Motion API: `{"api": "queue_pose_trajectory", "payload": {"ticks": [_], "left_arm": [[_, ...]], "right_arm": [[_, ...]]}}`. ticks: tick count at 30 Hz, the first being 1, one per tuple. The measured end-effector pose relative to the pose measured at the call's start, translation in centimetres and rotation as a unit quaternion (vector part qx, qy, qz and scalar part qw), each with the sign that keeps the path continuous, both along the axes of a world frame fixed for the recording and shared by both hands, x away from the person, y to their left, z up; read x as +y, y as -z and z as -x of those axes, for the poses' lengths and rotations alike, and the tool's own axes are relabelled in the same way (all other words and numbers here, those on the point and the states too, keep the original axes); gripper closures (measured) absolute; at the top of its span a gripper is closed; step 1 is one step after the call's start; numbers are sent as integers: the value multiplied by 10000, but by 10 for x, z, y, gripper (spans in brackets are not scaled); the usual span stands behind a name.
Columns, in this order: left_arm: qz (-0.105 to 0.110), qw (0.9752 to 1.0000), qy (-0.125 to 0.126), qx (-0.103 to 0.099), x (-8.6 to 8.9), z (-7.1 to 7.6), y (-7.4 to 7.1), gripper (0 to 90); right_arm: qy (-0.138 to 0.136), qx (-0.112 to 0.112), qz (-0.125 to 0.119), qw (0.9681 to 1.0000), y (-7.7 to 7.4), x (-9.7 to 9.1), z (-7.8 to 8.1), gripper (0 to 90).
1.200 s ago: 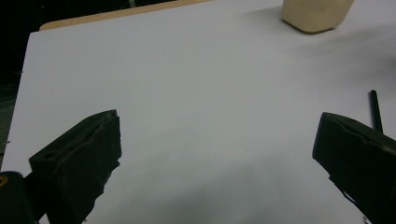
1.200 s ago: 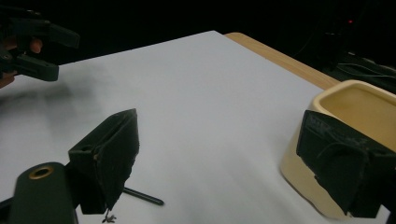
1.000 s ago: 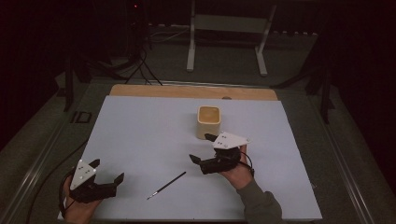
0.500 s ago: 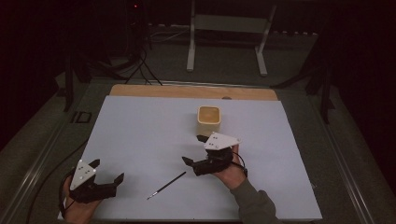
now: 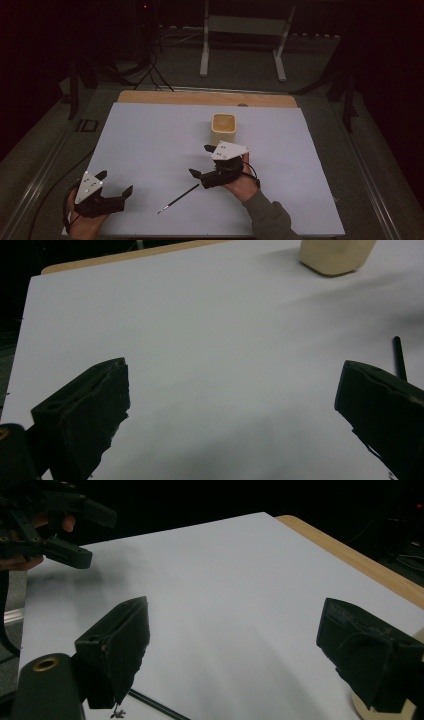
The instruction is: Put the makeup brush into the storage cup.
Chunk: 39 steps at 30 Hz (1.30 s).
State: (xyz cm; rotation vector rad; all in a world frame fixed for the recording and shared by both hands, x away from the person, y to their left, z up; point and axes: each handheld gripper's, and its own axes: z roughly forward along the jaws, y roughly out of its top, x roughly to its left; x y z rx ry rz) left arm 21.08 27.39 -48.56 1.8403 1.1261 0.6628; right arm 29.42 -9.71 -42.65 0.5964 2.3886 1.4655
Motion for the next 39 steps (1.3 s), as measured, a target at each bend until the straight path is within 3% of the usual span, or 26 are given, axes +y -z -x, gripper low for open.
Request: {"api": "queue_pose_trajectory", "payload": {"ticks": [5,25,39], "left_arm": [[40,9998,134,-108,-1,2,-2,23],[104,9993,276,-229,-1,4,-3,19],[147,9990,339,-246,0,5,-4,16]], "right_arm": [[-86,-14,49,9999,-3,4,-3,142],[-400,-2,303,9987,-10,27,-14,151],[-701,-34,755,9947,-16,46,-22,157]]}}
